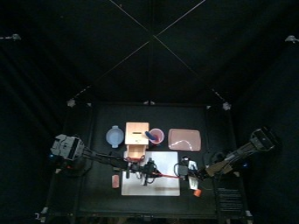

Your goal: Drop knife

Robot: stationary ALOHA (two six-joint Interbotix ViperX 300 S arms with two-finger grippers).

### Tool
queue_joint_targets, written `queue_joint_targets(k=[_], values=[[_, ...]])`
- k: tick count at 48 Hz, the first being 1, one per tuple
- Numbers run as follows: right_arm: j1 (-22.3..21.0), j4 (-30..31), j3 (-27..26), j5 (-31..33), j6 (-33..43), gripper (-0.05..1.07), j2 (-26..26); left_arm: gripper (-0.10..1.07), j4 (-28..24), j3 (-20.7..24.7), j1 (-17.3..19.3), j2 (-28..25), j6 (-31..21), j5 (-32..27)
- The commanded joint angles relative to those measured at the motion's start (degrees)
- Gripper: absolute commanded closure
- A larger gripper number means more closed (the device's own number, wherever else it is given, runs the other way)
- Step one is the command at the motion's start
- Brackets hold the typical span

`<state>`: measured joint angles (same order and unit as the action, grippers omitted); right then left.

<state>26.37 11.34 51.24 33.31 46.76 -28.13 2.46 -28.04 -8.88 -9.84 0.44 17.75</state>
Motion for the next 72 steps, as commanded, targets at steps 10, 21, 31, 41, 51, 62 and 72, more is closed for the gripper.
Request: queue_joint_targets(k=[10,21,31,41,51,62,72], values=[[-4.66,-17.40,0.53,0.09,0.79,0.67,-1.85,0.13,3.25,-4.83,2.20,4.39,0.35,14.06],[-8.00,-23.99,4.57,0.26,12.30,0.66,-5.80,0.13,4.13,-10.81,2.72,7.12,0.53,22.15],[-7.56,-12.57,7.91,-2.72,37.00,0.65,-8.00,0.13,3.69,-11.78,2.72,6.77,0.62,22.06],[-5.71,-6.50,8.17,-7.29,53.88,0.65,-5.45,0.13,3.08,-13.18,2.72,7.03,0.62,22.06],[-5.62,-6.24,7.73,-10.02,62.23,0.61,1.41,0.13,2.55,-14.77,2.64,7.12,0.62,22.06],[-6.06,-8.44,5.27,-13.18,62.93,0.32,10.11,0.13,-2.55,-15.12,2.02,7.12,0.53,22.59],[-5.62,-8.88,1.49,-13.97,61.96,0.24,16.61,0.13,-3.16,-15.82,1.85,7.21,0.44,22.59]])
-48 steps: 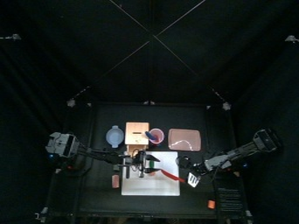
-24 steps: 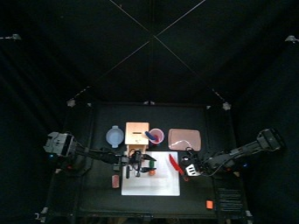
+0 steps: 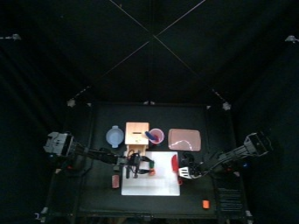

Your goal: Drop knife

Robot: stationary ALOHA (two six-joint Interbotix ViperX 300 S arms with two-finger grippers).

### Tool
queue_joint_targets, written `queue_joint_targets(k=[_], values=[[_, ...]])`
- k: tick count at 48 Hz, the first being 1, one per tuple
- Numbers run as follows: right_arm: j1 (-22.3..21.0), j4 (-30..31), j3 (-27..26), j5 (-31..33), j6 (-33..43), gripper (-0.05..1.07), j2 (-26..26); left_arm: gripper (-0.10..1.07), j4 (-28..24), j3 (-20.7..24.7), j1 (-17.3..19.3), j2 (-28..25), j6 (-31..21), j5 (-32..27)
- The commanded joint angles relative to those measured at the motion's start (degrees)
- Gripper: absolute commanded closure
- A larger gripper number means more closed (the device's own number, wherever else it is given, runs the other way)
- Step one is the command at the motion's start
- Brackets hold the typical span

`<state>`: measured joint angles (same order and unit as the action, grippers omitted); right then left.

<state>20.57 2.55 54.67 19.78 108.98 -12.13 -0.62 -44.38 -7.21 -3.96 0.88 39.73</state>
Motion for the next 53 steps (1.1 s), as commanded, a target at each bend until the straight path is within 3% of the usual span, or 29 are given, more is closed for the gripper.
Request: queue_joint_targets(k=[1,16,29,41,53], values=[[0.18,0.00,-2.11,-0.44,-0.26,0.24,0.88,0.13,-0.09,0.53,0.18,1.32,0.00,0.70],[0.53,3.52,-3.78,1.67,-0.53,0.24,-1.49,0.13,-0.09,1.05,0.18,1.23,0.00,0.62],[5.45,1.23,-6.33,17.31,0.53,0.24,-7.38,0.13,-0.09,1.14,0.18,1.23,0.09,0.70],[13.80,-8.35,-10.81,31.11,3.43,0.24,-7.03,0.13,-0.09,1.05,0.18,0.79,0.00,0.70],[23.91,-12.92,-12.39,33.49,15.91,0.24,-3.52,0.13,-0.09,0.88,0.35,0.53,0.00,0.70]])
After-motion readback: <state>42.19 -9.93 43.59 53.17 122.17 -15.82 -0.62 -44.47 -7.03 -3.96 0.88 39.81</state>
